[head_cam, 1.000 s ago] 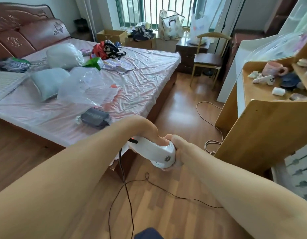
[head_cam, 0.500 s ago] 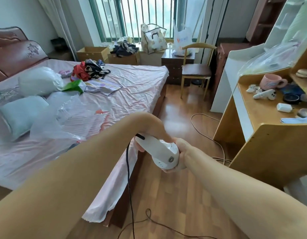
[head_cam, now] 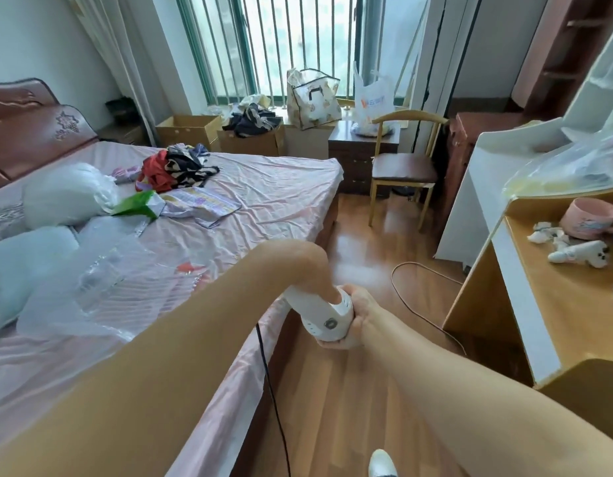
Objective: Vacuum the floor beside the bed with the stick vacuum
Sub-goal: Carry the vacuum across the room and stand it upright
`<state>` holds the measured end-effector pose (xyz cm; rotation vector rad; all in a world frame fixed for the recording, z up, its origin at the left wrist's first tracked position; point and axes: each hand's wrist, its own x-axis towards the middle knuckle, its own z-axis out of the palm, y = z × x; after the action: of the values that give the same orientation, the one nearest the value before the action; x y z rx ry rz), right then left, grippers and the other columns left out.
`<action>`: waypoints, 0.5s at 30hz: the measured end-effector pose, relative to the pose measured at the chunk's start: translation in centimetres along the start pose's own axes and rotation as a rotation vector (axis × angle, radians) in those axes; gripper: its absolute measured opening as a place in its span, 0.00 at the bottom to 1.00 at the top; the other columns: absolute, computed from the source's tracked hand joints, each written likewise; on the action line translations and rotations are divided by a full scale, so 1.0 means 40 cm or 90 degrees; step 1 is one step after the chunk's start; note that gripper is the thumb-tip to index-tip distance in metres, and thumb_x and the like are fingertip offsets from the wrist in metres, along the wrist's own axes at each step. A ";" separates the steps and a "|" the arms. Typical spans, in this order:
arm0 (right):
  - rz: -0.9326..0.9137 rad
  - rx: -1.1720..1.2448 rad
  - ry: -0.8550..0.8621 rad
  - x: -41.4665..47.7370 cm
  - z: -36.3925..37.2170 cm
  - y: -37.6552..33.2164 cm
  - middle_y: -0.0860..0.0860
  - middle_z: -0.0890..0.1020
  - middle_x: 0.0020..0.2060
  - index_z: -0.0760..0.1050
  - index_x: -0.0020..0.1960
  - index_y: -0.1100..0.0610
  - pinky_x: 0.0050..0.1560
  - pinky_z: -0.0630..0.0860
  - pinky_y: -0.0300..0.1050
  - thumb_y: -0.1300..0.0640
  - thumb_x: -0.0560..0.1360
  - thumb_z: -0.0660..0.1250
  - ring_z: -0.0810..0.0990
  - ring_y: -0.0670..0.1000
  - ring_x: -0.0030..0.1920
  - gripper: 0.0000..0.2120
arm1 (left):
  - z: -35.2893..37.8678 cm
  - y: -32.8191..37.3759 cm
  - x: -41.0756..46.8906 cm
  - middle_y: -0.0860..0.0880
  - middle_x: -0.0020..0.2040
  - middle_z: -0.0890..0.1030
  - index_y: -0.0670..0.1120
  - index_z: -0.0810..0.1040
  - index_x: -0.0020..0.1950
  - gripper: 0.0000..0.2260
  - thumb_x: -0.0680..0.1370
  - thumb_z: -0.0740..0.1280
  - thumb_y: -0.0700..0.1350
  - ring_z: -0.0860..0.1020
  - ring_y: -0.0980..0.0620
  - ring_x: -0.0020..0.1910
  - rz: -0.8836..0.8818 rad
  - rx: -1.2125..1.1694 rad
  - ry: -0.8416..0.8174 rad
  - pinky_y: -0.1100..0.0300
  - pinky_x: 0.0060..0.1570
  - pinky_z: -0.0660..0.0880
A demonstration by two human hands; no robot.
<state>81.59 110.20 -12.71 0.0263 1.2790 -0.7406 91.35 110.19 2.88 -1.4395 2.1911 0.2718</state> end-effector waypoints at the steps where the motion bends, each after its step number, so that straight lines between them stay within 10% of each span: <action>1: 0.001 0.006 -0.005 0.018 0.000 -0.038 0.56 0.82 0.29 0.77 0.37 0.58 0.44 0.74 0.51 0.51 0.74 0.67 0.80 0.58 0.36 0.13 | -0.018 0.005 0.030 0.49 0.45 0.75 0.45 0.77 0.56 0.21 0.77 0.62 0.61 0.74 0.49 0.44 -0.011 0.012 0.026 0.59 0.39 0.69; 9: 0.019 0.025 0.005 0.121 0.002 -0.363 0.54 0.79 0.34 0.74 0.34 0.58 0.46 0.74 0.51 0.52 0.73 0.67 0.77 0.57 0.37 0.13 | -0.164 0.038 0.282 0.46 0.50 0.80 0.46 0.80 0.53 0.08 0.76 0.65 0.44 0.76 0.45 0.51 -0.046 0.186 0.457 0.52 0.51 0.67; 12: 0.010 0.063 -0.003 0.141 0.022 -0.465 0.54 0.79 0.37 0.74 0.34 0.58 0.51 0.75 0.53 0.54 0.73 0.64 0.77 0.58 0.39 0.11 | -0.191 0.035 0.355 0.48 0.31 0.78 0.46 0.80 0.34 0.07 0.62 0.77 0.42 0.76 0.50 0.30 -0.080 0.235 0.657 0.61 0.32 0.71; 15: 0.007 0.107 -0.005 0.167 0.046 -0.561 0.56 0.80 0.38 0.77 0.37 0.60 0.58 0.77 0.56 0.53 0.74 0.64 0.78 0.59 0.40 0.12 | -0.202 0.021 0.441 0.50 0.28 0.75 0.46 0.78 0.37 0.15 0.60 0.80 0.49 0.73 0.53 0.20 -0.089 0.140 0.724 0.66 0.20 0.66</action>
<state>72.26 88.88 -9.48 0.1671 1.2060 -0.8359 82.62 92.99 0.72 -1.8343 2.7451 -1.0569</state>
